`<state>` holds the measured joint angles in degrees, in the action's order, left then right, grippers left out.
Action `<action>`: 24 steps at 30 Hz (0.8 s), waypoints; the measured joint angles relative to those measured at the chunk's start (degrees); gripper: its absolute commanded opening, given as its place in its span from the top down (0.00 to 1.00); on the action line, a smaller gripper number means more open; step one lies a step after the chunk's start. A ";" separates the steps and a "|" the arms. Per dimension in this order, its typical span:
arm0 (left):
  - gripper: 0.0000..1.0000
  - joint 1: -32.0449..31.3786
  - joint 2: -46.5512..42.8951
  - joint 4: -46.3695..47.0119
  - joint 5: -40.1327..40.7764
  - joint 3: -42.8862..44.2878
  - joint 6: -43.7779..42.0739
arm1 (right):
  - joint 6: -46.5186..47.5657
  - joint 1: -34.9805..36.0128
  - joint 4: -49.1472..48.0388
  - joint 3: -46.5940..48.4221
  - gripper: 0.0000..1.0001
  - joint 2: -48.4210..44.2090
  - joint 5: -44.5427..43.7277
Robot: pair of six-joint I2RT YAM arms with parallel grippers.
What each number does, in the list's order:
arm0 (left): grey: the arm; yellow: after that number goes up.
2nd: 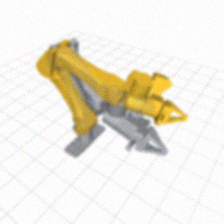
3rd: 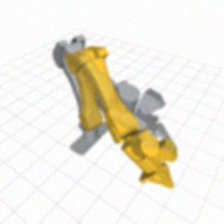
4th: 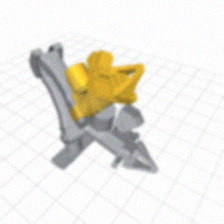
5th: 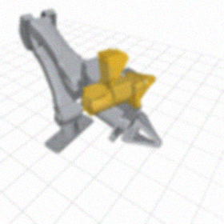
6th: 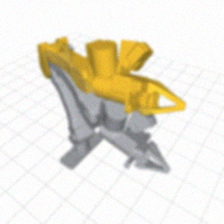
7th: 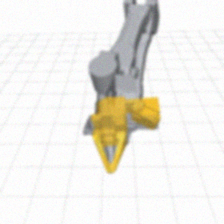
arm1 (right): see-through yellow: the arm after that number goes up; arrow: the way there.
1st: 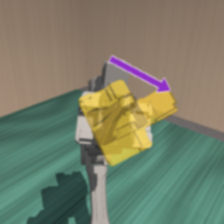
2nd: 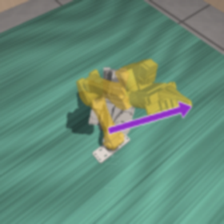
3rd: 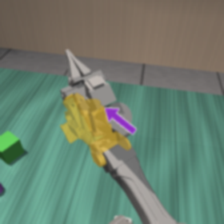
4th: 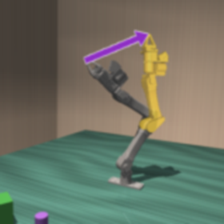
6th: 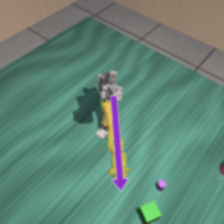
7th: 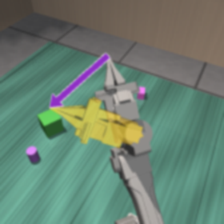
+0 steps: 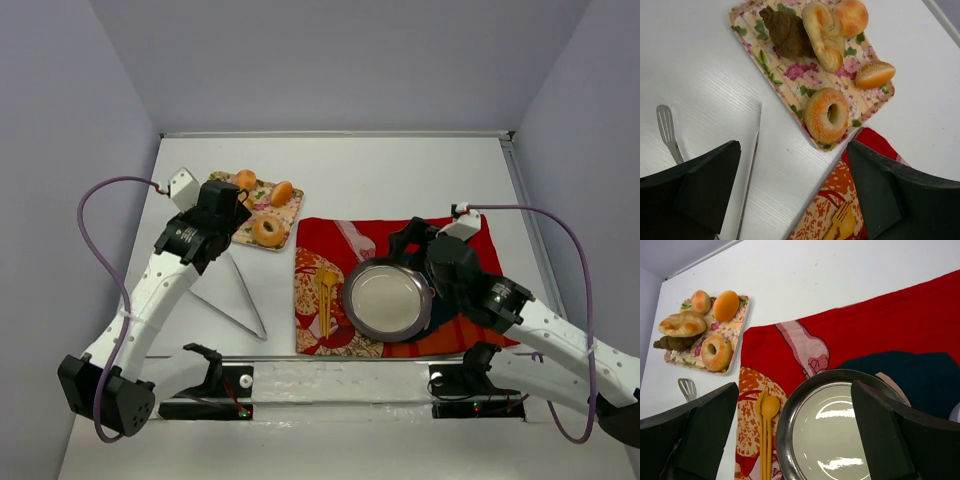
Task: Place the bread
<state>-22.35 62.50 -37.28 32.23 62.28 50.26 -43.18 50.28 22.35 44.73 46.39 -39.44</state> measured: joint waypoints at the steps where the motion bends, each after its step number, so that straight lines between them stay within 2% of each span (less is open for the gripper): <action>1: 0.01 -0.02 -0.11 -0.74 -0.66 -0.02 0.17 | -0.15 0.00 0.02 0.00 0.00 0.04 0.02; 10: 0.01 -0.02 1.31 -2.54 -7.98 -2.34 -3.37 | -0.15 0.00 0.13 0.00 0.00 1.38 -0.15; 21: 0.01 -0.02 -9.46 1.40 -16.94 -18.97 -1.62 | 1.25 0.00 -1.38 -1.57 0.00 1.38 -0.81; 24: 0.01 -0.02 -9.66 1.09 -17.68 -21.42 0.46 | 1.79 0.00 -1.92 -2.58 0.00 1.46 -0.66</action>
<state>-22.37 52.84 -36.18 14.55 40.86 50.72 -41.39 50.28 20.43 42.15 47.86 -40.10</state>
